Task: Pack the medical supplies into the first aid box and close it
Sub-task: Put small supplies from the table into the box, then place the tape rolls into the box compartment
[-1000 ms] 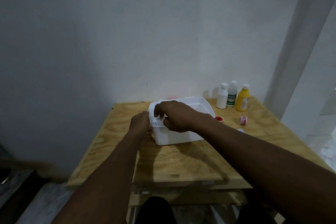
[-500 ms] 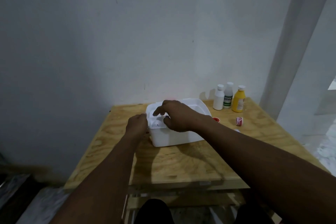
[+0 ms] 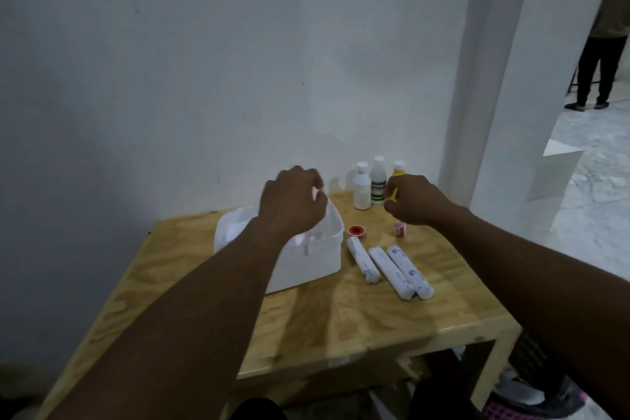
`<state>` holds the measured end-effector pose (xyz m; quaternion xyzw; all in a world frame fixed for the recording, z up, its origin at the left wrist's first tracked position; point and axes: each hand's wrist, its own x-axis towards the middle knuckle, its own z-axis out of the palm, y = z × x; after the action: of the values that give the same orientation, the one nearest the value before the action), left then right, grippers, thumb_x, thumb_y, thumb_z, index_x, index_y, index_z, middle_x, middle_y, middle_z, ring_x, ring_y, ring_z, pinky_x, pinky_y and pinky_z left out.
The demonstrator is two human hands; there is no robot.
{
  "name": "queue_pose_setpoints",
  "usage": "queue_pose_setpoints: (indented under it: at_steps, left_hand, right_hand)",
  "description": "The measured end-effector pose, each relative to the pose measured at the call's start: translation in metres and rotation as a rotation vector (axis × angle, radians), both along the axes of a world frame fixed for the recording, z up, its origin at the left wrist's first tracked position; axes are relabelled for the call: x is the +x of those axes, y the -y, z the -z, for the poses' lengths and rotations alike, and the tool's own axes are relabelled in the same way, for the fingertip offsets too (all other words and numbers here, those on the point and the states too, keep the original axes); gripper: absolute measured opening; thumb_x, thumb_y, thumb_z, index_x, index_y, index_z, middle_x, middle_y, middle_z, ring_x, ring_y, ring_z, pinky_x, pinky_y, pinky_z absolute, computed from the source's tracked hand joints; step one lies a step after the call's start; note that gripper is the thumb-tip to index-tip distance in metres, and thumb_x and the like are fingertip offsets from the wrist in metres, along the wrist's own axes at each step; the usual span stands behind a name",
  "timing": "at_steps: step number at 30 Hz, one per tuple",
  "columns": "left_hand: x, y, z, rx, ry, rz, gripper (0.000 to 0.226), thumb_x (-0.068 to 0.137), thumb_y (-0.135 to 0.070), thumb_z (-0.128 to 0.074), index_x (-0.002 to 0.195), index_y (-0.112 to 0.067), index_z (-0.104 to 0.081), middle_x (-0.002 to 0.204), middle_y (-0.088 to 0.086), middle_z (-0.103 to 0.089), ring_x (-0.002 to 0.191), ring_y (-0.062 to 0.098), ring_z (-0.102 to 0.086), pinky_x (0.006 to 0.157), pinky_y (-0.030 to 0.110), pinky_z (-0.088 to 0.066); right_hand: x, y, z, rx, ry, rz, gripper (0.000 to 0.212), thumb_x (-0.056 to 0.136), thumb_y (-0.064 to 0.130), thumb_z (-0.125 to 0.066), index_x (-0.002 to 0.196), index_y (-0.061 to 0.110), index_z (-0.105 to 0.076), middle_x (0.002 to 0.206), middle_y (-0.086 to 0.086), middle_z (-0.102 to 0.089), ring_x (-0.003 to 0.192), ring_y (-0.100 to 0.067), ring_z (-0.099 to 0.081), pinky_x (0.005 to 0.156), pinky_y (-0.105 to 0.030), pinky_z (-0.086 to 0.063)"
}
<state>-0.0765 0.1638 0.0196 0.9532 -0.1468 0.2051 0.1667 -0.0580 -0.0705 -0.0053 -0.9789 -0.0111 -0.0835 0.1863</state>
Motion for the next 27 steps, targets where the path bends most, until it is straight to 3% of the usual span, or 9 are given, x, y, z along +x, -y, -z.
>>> queue_pose_setpoints:
  at_steps: [6,9,11,14,18,22,27]
  left_hand:
    - [0.018,0.065,0.017,0.433,-0.159,0.077,0.032,0.085,-0.042,-0.062,0.111,-0.024,-0.066,0.112,0.001,-0.067,0.109,0.023,-0.061,0.098,0.043,-0.038]
    - [0.024,0.081,0.026,0.62,-0.142,0.039,0.026,0.088,-0.043,-0.064,0.105,-0.023,-0.064,0.106,0.001,-0.068,0.106,0.022,-0.062,0.109,0.047,-0.026]
    - [0.026,0.09,0.028,0.686,-0.149,0.021,0.026,0.089,-0.041,-0.064,0.107,-0.023,-0.062,0.104,0.001,-0.067,0.104,0.022,-0.063,0.112,0.05,-0.022]
    - [0.031,0.099,0.03,0.709,-0.21,-0.008,0.026,0.09,-0.037,-0.064,0.111,-0.022,-0.062,0.104,0.0,-0.066,0.101,0.022,-0.064,0.113,0.055,-0.02]
    - [0.035,0.106,0.036,0.725,-0.309,-0.037,0.028,0.092,-0.026,-0.06,0.119,-0.019,-0.059,0.109,0.003,-0.064,0.106,0.026,-0.063,0.115,0.065,-0.015]
    - [0.036,0.112,0.04,0.712,-0.339,-0.051,0.031,0.091,-0.017,-0.058,0.122,-0.017,-0.058,0.113,0.006,-0.063,0.111,0.029,-0.062,0.115,0.068,-0.013]
    - [0.038,0.112,0.044,0.674,-0.301,-0.047,0.025,0.094,-0.021,-0.056,0.119,-0.018,-0.058,0.111,0.005,-0.064,0.108,0.029,-0.063,0.114,0.067,-0.016]
  right_hand:
    - [0.012,0.019,0.047,0.22,-0.112,0.278,0.052,0.074,0.053,-0.07,0.102,0.009,-0.064,0.096,-0.006,-0.067,0.089,-0.027,-0.066,0.068,-0.033,-0.05]
    - [0.014,0.019,0.062,0.291,-0.124,0.336,0.044,0.076,0.046,-0.072,0.096,0.011,-0.055,0.085,0.0,-0.061,0.085,-0.024,-0.06,0.069,-0.033,-0.045]
    - [0.017,0.019,0.067,0.285,-0.12,0.335,0.044,0.078,0.044,-0.073,0.101,0.012,-0.053,0.089,-0.002,-0.055,0.092,-0.026,-0.06,0.071,-0.032,-0.043]
    - [0.021,0.02,0.067,0.205,-0.116,0.264,0.046,0.078,0.046,-0.071,0.103,0.009,-0.06,0.097,-0.006,-0.063,0.092,-0.028,-0.063,0.069,-0.032,-0.046]
    - [0.02,0.025,0.068,0.071,-0.09,0.173,0.028,0.082,0.037,-0.069,0.101,0.017,-0.065,0.102,-0.008,-0.066,0.089,-0.025,-0.064,0.075,-0.039,-0.057]
    - [0.018,0.03,0.072,0.003,-0.082,0.118,0.021,0.088,0.033,-0.067,0.103,0.018,-0.069,0.105,-0.006,-0.068,0.094,-0.023,-0.065,0.076,-0.036,-0.055]
    - [0.015,0.033,0.071,0.028,-0.066,0.096,0.024,0.089,0.037,-0.065,0.104,0.019,-0.071,0.105,-0.005,-0.07,0.091,-0.02,-0.065,0.077,-0.038,-0.057]
